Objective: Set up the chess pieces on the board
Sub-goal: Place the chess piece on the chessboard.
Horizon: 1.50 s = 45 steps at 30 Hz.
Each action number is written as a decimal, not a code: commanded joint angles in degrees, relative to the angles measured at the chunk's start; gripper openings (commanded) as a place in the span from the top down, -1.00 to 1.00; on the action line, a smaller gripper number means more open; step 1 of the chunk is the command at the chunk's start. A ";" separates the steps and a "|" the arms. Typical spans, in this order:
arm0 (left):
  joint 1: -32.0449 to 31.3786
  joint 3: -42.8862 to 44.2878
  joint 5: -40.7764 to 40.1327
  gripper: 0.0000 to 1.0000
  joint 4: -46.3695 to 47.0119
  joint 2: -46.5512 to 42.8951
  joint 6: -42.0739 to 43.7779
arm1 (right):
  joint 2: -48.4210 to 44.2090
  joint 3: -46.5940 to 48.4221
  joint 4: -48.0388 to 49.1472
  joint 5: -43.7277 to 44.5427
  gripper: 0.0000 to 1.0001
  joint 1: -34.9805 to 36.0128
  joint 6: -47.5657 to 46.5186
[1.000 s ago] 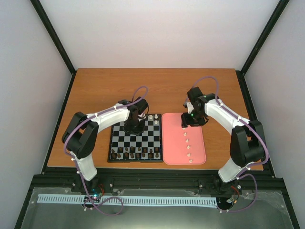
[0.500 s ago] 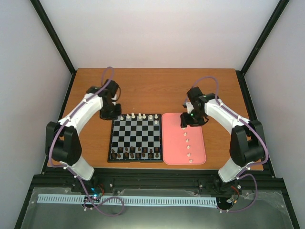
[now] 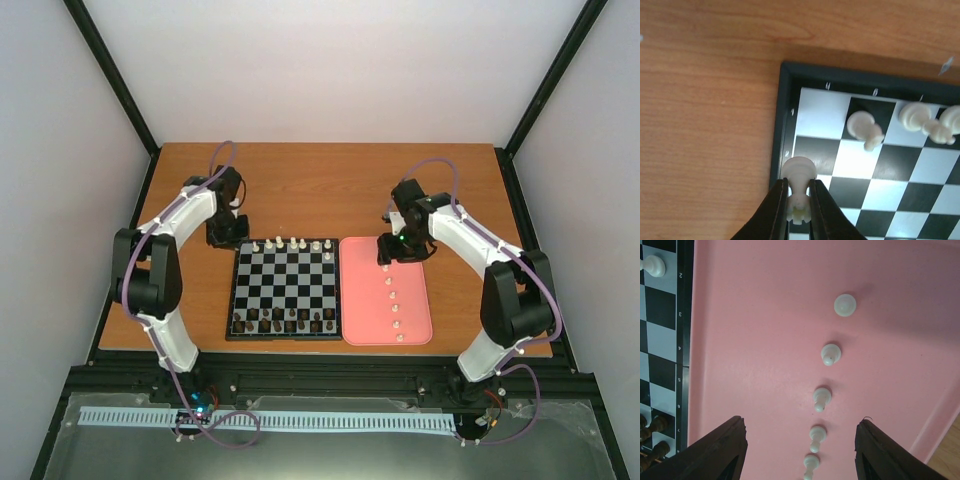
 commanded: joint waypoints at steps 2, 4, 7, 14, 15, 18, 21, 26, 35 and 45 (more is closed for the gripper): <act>0.59 5.16 0.01 0.92 1.93 2.64 1.74 | 0.82 1.77 -0.44 -0.37 -0.19 -0.45 -0.78; 0.59 6.10 0.21 0.92 1.99 3.80 1.87 | 0.85 1.70 -0.38 -0.29 -0.19 -0.43 -0.83; 0.59 6.82 0.05 0.93 2.02 5.37 2.25 | 0.95 1.69 -0.52 -0.35 -0.19 -0.43 -0.87; 0.59 6.45 -0.09 0.92 3.04 7.51 2.40 | 0.95 1.59 -0.51 -0.39 -0.19 -0.50 -0.93; 0.59 6.55 -0.09 0.93 3.14 7.74 2.40 | 0.98 1.59 -0.52 -0.33 -0.19 -0.44 -0.95; 0.58 6.96 0.08 0.92 3.23 8.33 2.39 | 1.08 1.51 -0.44 -0.51 -0.19 -0.51 -0.95; 0.59 7.22 0.21 0.92 3.31 9.06 2.45 | 1.28 1.71 -0.42 -0.68 -0.19 -0.52 -0.96; 0.59 7.50 0.72 0.92 3.67 9.74 2.15 | 1.54 1.76 -0.35 -1.03 -0.19 -0.52 -0.95; 0.59 9.01 2.02 0.92 3.66 11.61 1.78 | 1.52 1.25 -0.13 -1.11 -0.19 -0.66 -1.09; 0.59 7.64 2.18 0.92 3.77 11.41 2.05 | 1.82 0.98 0.00 -1.46 -0.19 -0.69 -1.04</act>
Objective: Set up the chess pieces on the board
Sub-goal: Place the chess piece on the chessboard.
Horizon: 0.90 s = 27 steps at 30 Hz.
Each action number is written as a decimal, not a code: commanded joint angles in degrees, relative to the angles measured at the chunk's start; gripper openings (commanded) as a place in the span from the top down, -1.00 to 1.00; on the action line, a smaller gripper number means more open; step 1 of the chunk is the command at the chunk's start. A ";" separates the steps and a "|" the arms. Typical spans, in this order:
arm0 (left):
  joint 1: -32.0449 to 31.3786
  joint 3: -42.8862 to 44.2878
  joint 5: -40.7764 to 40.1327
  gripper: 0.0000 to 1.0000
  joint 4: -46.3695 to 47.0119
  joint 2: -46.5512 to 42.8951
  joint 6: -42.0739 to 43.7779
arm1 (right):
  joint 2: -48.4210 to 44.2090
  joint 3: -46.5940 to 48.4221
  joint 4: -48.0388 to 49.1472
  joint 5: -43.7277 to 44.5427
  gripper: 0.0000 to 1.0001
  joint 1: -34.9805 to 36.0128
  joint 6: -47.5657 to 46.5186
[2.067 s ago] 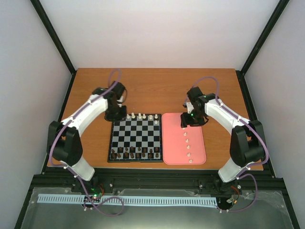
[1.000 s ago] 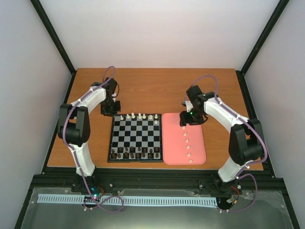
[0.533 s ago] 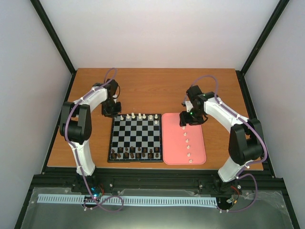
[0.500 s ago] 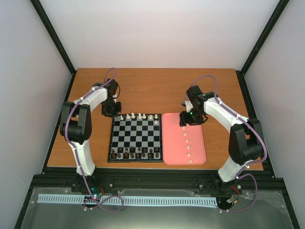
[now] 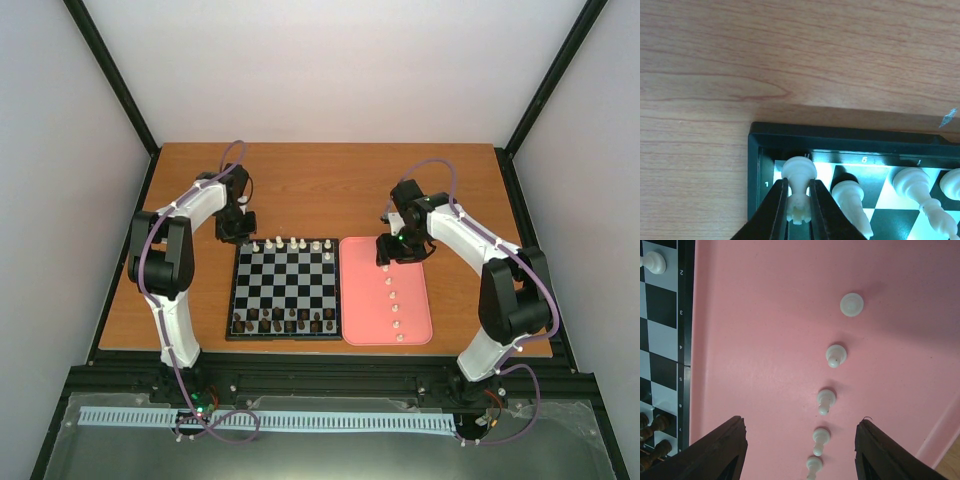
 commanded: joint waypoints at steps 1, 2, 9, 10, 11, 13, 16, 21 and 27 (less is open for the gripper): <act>0.53 0.61 0.66 0.92 0.63 0.47 0.65 | 0.56 0.44 0.14 -0.43 -0.19 -0.63 -0.60; 0.53 0.53 0.87 0.92 0.57 0.50 0.70 | 0.62 0.45 0.17 -0.57 -0.19 -0.63 -0.60; 0.49 0.51 1.43 0.91 0.52 1.42 1.09 | 0.96 0.51 0.17 -0.79 -0.19 -0.63 -0.69; 0.52 0.52 1.41 0.91 0.48 1.54 1.15 | 1.02 0.52 0.11 -0.83 -0.19 -0.63 -0.69; 0.52 0.51 1.43 0.92 0.34 1.67 1.34 | 1.02 0.52 0.09 -0.79 -0.19 -0.64 -0.69; 0.51 0.53 1.22 0.91 0.16 1.81 1.57 | 0.96 0.52 0.09 -0.79 -0.19 -0.67 -0.73; 0.53 0.42 1.27 0.91 0.18 1.92 1.57 | 1.08 0.43 0.11 -0.64 -0.19 -0.67 -0.72; 0.37 0.81 2.05 0.91 0.05 2.04 1.45 | 1.26 0.56 0.08 -0.63 -0.19 -0.65 -0.71; 0.22 0.10 1.78 0.91 -0.38 1.10 1.70 | 1.45 0.60 0.17 -0.70 -0.19 -0.63 -0.54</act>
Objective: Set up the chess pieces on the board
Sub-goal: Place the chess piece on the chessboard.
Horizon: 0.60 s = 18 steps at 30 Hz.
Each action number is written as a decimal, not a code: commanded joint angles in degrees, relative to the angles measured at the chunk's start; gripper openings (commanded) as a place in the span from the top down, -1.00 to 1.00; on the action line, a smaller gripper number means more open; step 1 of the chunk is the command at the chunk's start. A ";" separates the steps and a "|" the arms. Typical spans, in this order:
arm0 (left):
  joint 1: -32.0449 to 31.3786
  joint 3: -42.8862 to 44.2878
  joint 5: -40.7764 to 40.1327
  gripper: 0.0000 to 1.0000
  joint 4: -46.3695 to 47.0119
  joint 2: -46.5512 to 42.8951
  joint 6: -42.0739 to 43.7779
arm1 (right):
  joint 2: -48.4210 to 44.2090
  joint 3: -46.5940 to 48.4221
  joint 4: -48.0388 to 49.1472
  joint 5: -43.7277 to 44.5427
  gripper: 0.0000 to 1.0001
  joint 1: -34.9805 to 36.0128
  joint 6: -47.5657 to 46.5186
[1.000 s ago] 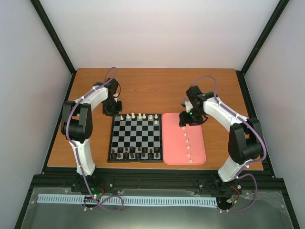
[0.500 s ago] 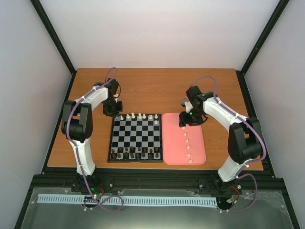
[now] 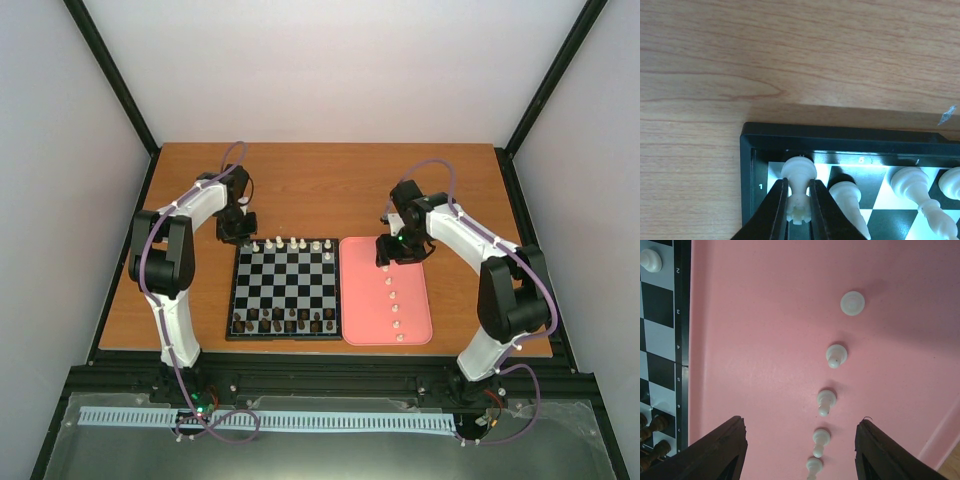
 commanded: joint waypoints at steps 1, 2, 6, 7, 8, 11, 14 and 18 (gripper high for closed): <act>0.26 0.01 0.63 0.91 -0.44 0.34 1.27 | 0.99 0.65 0.15 -0.51 -0.19 -0.58 -0.55; 0.26 -0.21 0.58 0.91 -0.52 0.21 1.27 | 1.10 0.69 0.17 -0.64 -0.19 -0.58 -0.56; 0.22 -1.15 0.57 0.91 -0.70 -0.36 1.31 | 1.25 0.78 0.24 -1.02 -0.19 -0.58 -0.56; 0.26 -1.56 0.61 0.91 -0.69 -0.63 1.34 | 1.28 0.78 0.26 -1.09 -0.19 -0.58 -0.58; 0.26 -1.93 0.59 0.91 -0.61 -0.99 1.32 | 1.37 0.80 0.32 -1.18 -0.19 -0.58 -0.62; 0.26 -3.06 0.63 0.91 -0.54 -1.79 1.38 | 1.36 0.76 0.34 -1.31 -0.19 -0.58 -0.48; 0.27 -3.88 0.86 0.91 -0.51 -2.23 1.28 | 1.38 0.77 0.42 -1.57 -0.19 -0.58 -0.49; 0.16 -4.15 1.15 0.91 0.07 -2.17 1.10 | 1.46 0.78 0.45 -1.62 -0.19 -0.59 -0.48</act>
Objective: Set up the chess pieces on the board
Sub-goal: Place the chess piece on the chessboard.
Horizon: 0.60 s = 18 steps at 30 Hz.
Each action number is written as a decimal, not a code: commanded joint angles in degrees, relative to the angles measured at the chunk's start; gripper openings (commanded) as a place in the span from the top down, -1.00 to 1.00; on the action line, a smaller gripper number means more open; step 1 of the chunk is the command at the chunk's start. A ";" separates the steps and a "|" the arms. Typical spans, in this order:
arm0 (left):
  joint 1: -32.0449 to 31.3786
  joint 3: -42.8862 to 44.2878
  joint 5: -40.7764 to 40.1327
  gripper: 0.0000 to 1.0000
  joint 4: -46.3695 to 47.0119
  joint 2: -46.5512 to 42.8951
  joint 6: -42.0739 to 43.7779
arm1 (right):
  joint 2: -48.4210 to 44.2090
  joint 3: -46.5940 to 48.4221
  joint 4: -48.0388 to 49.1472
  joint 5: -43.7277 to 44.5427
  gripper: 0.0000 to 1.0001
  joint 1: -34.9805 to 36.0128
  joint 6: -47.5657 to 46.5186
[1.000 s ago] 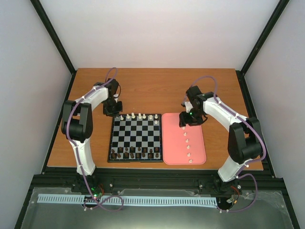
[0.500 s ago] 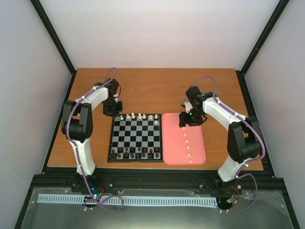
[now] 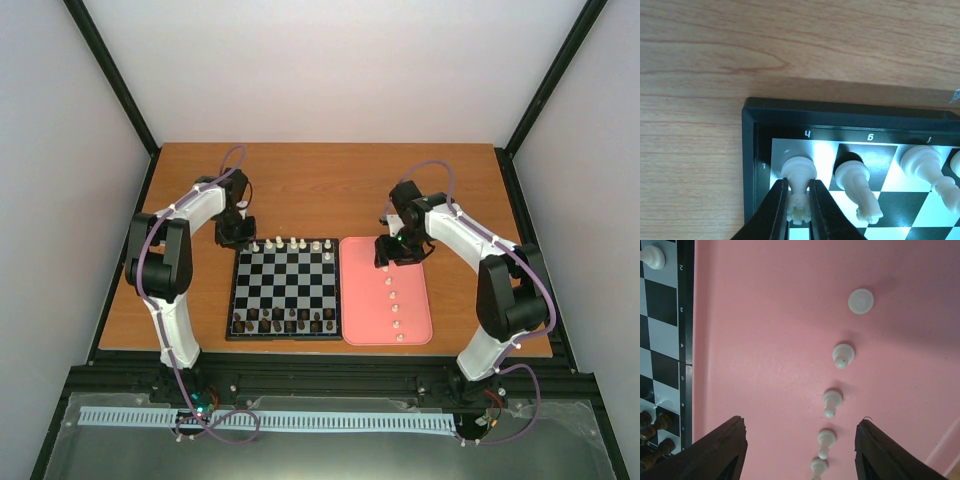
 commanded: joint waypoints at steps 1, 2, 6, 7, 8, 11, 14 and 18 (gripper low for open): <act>0.14 -1.01 0.92 0.91 -0.04 0.08 0.96 | 0.64 0.78 0.40 -0.41 -0.19 -0.58 -0.49; 0.13 -0.67 0.96 0.91 0.06 0.34 0.95 | 0.60 0.78 0.41 -0.36 -0.19 -0.58 -0.55; 0.00 0.80 1.15 0.85 -0.11 1.17 0.96 | 0.54 0.62 0.33 -0.27 -0.19 -0.59 -0.58; 0.00 1.09 1.25 0.84 -0.13 1.48 0.94 | 0.49 0.61 0.33 -0.24 -0.19 -0.58 -0.58; -0.06 1.26 1.31 0.84 -0.25 1.63 0.94 | 0.48 0.56 0.27 -0.12 -0.20 -0.58 -0.58; -0.17 1.40 1.38 0.83 -0.06 1.74 0.94 | 0.27 0.58 0.24 0.01 -0.20 -0.58 -0.58; -0.17 1.16 1.38 0.82 0.09 1.72 0.85 | 0.39 0.47 0.22 0.06 -0.20 -0.59 -0.60; -0.26 0.97 1.51 0.79 0.03 1.85 0.94 | 0.50 0.60 0.33 -0.08 -0.20 -0.59 -0.67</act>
